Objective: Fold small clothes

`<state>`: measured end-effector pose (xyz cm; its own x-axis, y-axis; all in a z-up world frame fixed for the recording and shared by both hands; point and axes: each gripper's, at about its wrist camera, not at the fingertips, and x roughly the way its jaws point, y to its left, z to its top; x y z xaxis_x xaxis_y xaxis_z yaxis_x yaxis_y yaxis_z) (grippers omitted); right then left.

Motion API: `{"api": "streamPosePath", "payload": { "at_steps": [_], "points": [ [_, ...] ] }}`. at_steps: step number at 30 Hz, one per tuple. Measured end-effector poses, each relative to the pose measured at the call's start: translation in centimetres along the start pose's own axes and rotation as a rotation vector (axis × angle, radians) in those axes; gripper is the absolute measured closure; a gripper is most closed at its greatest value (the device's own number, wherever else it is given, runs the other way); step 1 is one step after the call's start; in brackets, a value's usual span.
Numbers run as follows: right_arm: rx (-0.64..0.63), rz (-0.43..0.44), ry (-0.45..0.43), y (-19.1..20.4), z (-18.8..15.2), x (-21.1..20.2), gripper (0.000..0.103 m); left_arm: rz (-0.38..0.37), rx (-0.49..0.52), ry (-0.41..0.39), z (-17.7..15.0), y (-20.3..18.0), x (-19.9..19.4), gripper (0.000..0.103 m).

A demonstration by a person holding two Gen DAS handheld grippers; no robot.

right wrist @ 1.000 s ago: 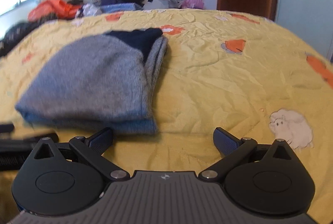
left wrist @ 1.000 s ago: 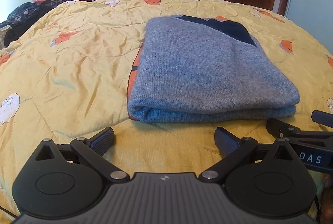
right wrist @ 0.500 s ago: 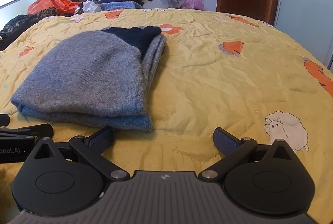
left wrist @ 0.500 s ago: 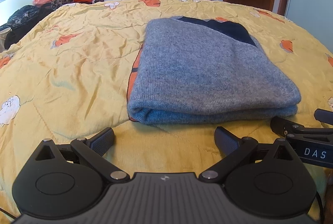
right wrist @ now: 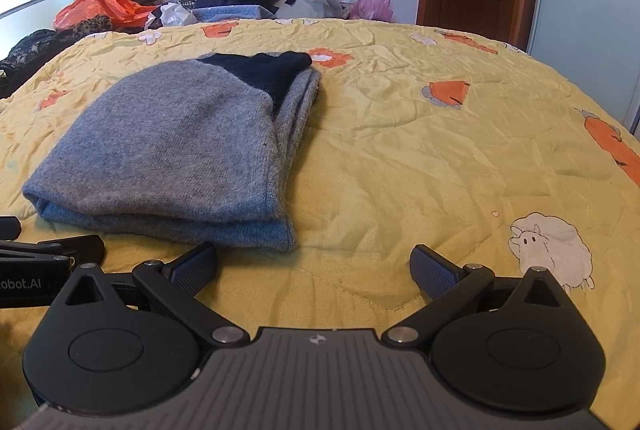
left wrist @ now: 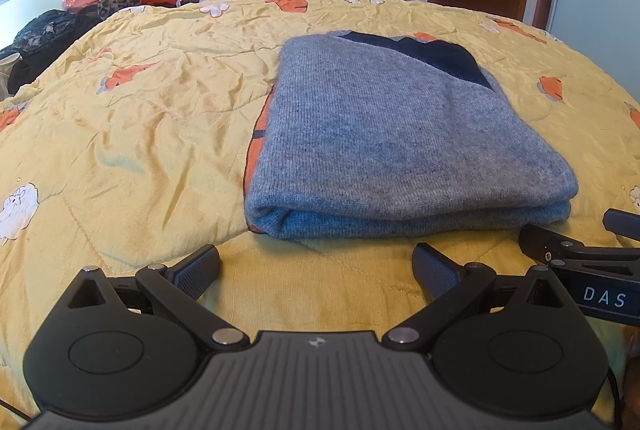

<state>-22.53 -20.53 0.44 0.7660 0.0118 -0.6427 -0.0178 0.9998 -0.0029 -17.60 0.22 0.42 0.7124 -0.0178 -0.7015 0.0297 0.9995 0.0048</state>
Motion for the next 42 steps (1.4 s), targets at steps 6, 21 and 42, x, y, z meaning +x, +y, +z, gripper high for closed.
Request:
{"api": "streamPosePath", "payload": {
  "at_steps": [6, 21, 42],
  "points": [
    [0.0, 0.002, 0.001, -0.2, 0.0, 0.0, 0.0, -0.002, 0.001, 0.004, 0.0, 0.0, 0.0, 0.0],
    [-0.001, 0.007, -0.007, 0.9, 0.7, -2.4, 0.0, -0.003, 0.002, -0.018, 0.5, 0.0, -2.8, 0.0],
    [0.005, 0.012, 0.0, 0.8, 0.7, -2.4, 0.0, -0.002, -0.011, -0.006, 0.4, 0.4, -2.6, 0.0]
  ]
}}
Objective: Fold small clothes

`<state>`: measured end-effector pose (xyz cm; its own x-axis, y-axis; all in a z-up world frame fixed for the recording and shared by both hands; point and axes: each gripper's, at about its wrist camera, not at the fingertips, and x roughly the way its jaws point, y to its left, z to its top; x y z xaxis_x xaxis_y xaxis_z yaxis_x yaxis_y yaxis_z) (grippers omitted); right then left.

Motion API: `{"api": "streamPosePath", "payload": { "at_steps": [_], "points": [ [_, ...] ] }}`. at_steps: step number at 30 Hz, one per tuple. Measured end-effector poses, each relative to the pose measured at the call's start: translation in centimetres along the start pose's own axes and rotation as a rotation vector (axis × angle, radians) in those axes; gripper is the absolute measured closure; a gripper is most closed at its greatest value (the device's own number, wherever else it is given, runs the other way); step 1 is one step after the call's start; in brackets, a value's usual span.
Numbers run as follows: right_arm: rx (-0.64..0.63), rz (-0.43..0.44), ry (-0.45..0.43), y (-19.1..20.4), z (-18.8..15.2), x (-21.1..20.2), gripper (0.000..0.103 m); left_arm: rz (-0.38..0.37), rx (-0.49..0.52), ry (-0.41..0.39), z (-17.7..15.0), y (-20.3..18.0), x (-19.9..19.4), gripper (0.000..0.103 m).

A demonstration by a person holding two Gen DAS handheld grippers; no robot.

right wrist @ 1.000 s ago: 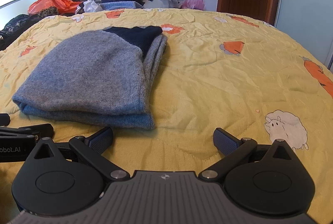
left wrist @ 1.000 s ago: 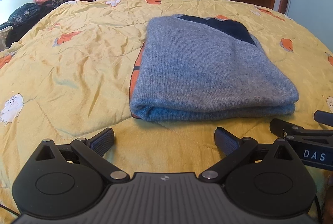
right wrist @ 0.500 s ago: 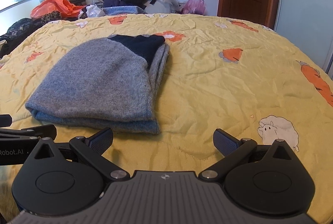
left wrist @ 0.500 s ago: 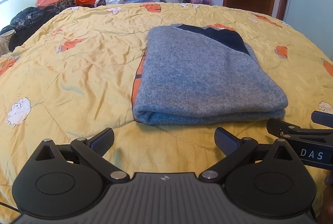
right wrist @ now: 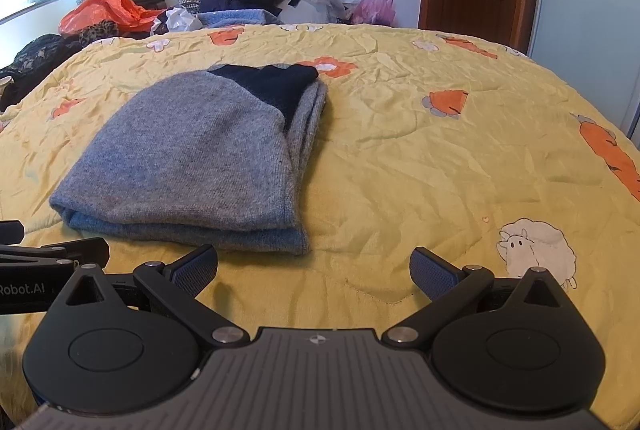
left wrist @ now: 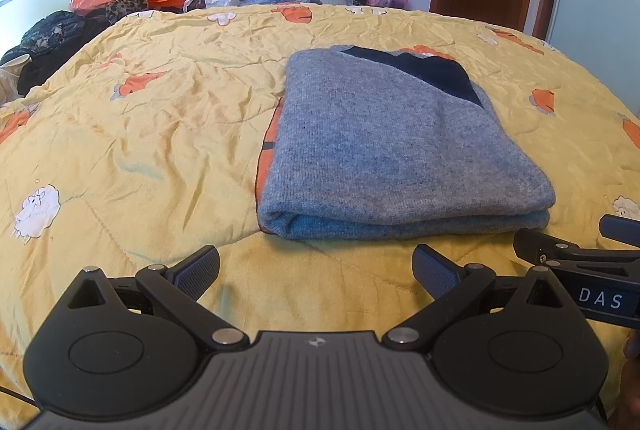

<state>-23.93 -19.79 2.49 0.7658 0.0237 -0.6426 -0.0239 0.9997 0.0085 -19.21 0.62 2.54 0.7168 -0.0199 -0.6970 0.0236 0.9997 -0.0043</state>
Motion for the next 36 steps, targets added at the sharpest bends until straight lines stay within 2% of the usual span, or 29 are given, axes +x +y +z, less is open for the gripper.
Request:
{"api": "streamPosePath", "payload": {
  "at_steps": [16, 21, 23, 29, 36],
  "points": [
    [-0.004, 0.011, -0.008, 0.2, 0.2, -0.5, 0.0, -0.017, -0.02, 0.0, 0.4, 0.4, -0.4, 0.0],
    [-0.006, 0.015, -0.006, 0.2, 0.2, -0.5, 0.0, -0.012, -0.011, -0.067, 0.1, 0.5, -1.7, 0.0],
    [-0.008, 0.018, -0.004, 0.2, 0.3, -0.4, 0.0, 0.017, 0.004, -0.066, 0.1, 0.4, -1.8, 0.0],
    [0.0, 0.038, 0.022, 0.2, 0.7, 0.2, 0.0, 0.01, 0.011, -0.062, 0.4, 0.8, -2.3, 0.0],
    [0.002, 0.082, 0.038, 0.5, 1.4, 0.8, 0.0, -0.057, 0.058, -0.066, 1.5, 1.2, -2.9, 0.0]
  ]
}}
